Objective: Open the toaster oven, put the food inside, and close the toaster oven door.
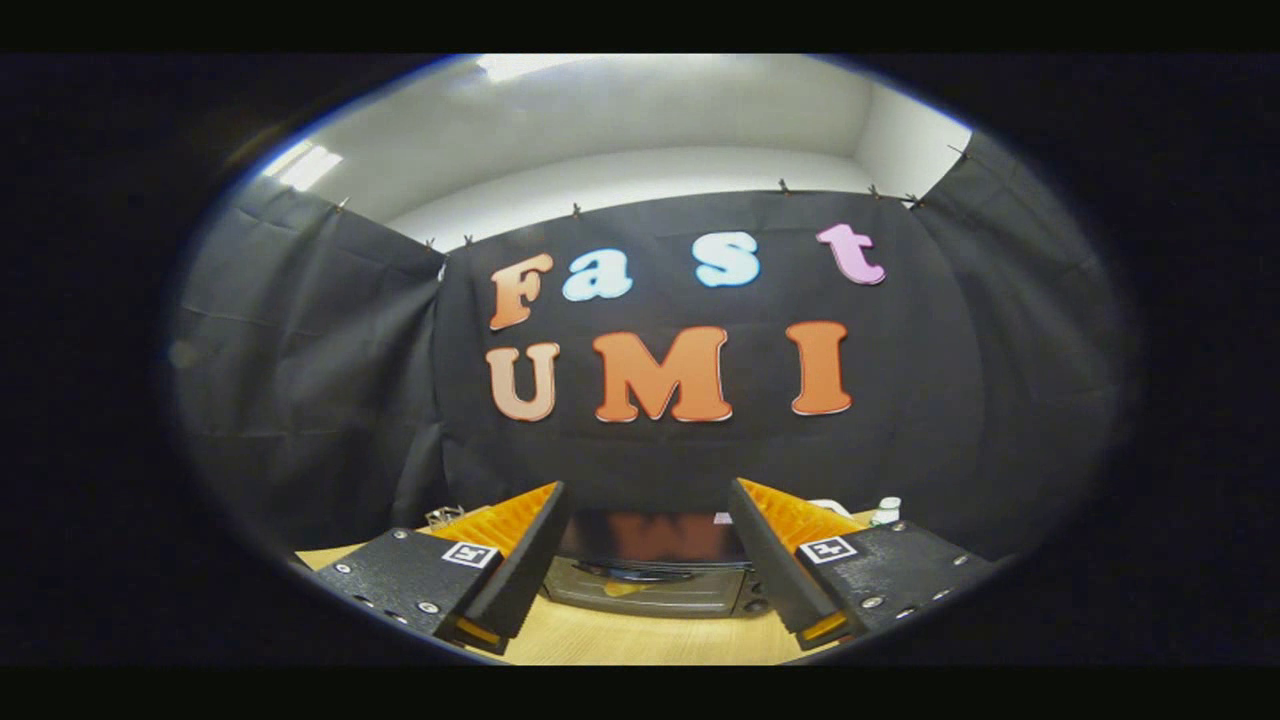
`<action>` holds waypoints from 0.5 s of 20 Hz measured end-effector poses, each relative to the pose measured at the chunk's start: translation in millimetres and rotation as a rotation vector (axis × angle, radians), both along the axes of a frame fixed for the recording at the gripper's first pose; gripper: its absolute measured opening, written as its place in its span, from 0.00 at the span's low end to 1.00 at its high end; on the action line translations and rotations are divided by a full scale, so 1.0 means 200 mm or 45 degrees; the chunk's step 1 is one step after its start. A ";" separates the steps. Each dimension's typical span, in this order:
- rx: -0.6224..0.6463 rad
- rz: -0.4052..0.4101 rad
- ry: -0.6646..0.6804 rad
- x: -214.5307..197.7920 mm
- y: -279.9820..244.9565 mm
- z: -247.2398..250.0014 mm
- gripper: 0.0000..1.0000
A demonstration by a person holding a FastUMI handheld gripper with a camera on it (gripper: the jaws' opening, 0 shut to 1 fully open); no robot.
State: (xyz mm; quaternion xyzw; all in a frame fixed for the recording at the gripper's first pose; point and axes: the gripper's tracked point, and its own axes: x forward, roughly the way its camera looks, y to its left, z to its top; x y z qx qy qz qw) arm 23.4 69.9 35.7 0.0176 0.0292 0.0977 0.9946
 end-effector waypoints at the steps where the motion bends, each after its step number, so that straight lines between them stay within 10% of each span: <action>1: 0.007 -0.002 -0.026 -0.04 -0.02 0.05 0.93; 10: -0.029 -0.013 -0.196 -0.30 -0.21 0.25 0.94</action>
